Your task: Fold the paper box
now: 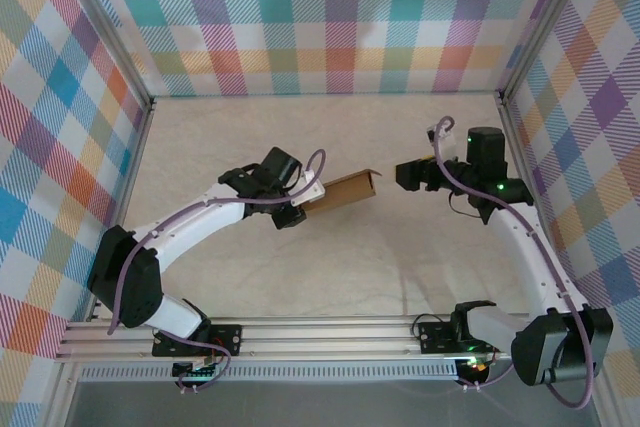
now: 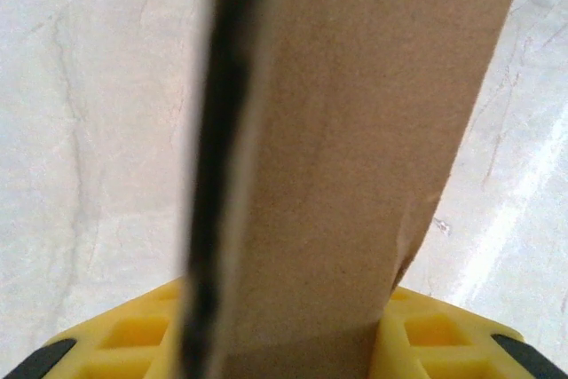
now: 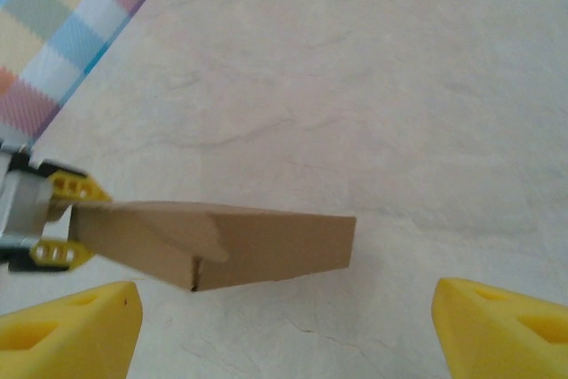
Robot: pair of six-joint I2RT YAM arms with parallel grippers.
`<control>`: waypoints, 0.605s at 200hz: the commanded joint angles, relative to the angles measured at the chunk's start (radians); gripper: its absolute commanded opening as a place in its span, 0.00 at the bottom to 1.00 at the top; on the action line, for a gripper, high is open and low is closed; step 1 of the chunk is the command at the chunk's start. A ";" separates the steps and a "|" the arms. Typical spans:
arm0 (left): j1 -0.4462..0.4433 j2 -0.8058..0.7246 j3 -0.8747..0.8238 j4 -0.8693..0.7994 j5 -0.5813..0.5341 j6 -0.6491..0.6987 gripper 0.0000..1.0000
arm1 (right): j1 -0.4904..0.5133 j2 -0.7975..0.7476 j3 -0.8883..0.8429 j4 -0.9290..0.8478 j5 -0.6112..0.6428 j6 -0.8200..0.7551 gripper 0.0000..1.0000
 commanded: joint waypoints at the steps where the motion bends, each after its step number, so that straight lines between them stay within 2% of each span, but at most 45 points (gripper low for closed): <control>1: 0.023 0.031 0.017 -0.186 0.077 -0.004 0.25 | 0.049 -0.011 0.021 -0.059 -0.105 -0.241 0.84; 15: 0.033 0.044 0.028 -0.205 0.086 0.003 0.25 | 0.087 0.003 0.034 -0.082 -0.108 -0.332 0.82; 32: 0.043 0.068 0.053 -0.244 0.103 0.015 0.25 | 0.130 0.052 0.076 -0.128 -0.090 -0.412 0.74; 46: 0.046 0.093 0.082 -0.288 0.104 0.019 0.25 | 0.176 0.105 0.127 -0.174 -0.034 -0.457 0.70; 62: 0.047 0.116 0.108 -0.334 0.094 0.022 0.25 | 0.213 0.162 0.169 -0.191 0.029 -0.484 0.60; 93: 0.047 0.121 0.131 -0.367 0.084 0.028 0.25 | 0.220 0.249 0.233 -0.182 0.065 -0.501 0.51; 121: 0.047 0.128 0.153 -0.384 0.088 0.028 0.25 | 0.220 0.323 0.293 -0.216 0.044 -0.529 0.49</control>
